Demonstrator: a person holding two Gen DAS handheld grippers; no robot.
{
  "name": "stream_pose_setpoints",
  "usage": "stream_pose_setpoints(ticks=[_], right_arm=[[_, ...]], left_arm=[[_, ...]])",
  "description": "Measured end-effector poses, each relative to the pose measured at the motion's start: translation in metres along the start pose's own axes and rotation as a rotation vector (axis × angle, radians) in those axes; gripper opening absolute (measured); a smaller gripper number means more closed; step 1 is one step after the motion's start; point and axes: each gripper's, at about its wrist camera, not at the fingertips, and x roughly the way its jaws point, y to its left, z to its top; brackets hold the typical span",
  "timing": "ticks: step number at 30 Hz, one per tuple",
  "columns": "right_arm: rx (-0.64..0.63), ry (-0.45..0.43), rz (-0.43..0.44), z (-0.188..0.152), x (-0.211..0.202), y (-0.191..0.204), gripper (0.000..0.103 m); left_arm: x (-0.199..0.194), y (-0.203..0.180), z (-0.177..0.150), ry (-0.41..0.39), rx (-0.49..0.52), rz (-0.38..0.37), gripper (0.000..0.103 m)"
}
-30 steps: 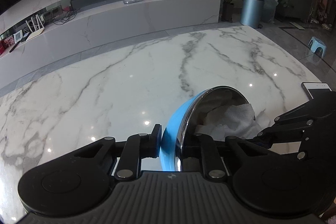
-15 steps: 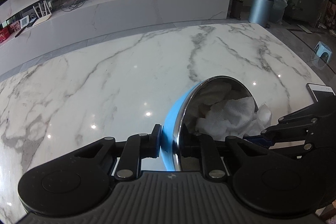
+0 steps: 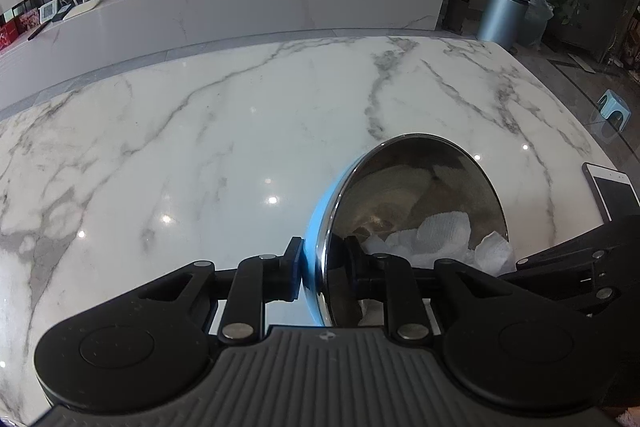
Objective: Clean bowl
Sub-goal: 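Keep holding the bowl with the left gripper while the right scrubs the inner wall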
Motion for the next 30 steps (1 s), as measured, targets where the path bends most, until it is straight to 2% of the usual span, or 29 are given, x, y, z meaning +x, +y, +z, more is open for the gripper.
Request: stream_pose_setpoints(ticks=[4, 9, 11, 19, 23, 25, 30], right_arm=[[-0.089, -0.01, -0.077, -0.002, -0.002, 0.009, 0.008], [-0.18, -0.056, -0.238, -0.003, -0.004, 0.015, 0.007], [-0.188, -0.065, -0.264, -0.002, -0.004, 0.016, 0.007], [-0.207, -0.068, -0.284, -0.002, -0.004, 0.016, 0.007], [-0.206, -0.064, -0.286, -0.002, -0.001, 0.016, 0.007], [-0.206, -0.062, -0.286, -0.001, 0.0, 0.016, 0.007], [-0.215, -0.057, -0.287, 0.0, 0.002, 0.018, 0.007]], left_arm=[[0.001, 0.004, -0.002, 0.013, -0.006, 0.003, 0.019], [0.002, 0.004, -0.006, 0.033, 0.005, -0.005, 0.018], [0.001, 0.003, -0.007, 0.037, 0.011, -0.007, 0.018], [0.002, 0.007, -0.006, 0.043, -0.015, -0.019, 0.018], [0.003, 0.013, -0.004, 0.029, -0.057, -0.014, 0.032], [0.002, 0.017, -0.003, 0.006, -0.082, -0.003, 0.039], [-0.005, 0.014, 0.0, -0.101, -0.056, 0.026, 0.039]])
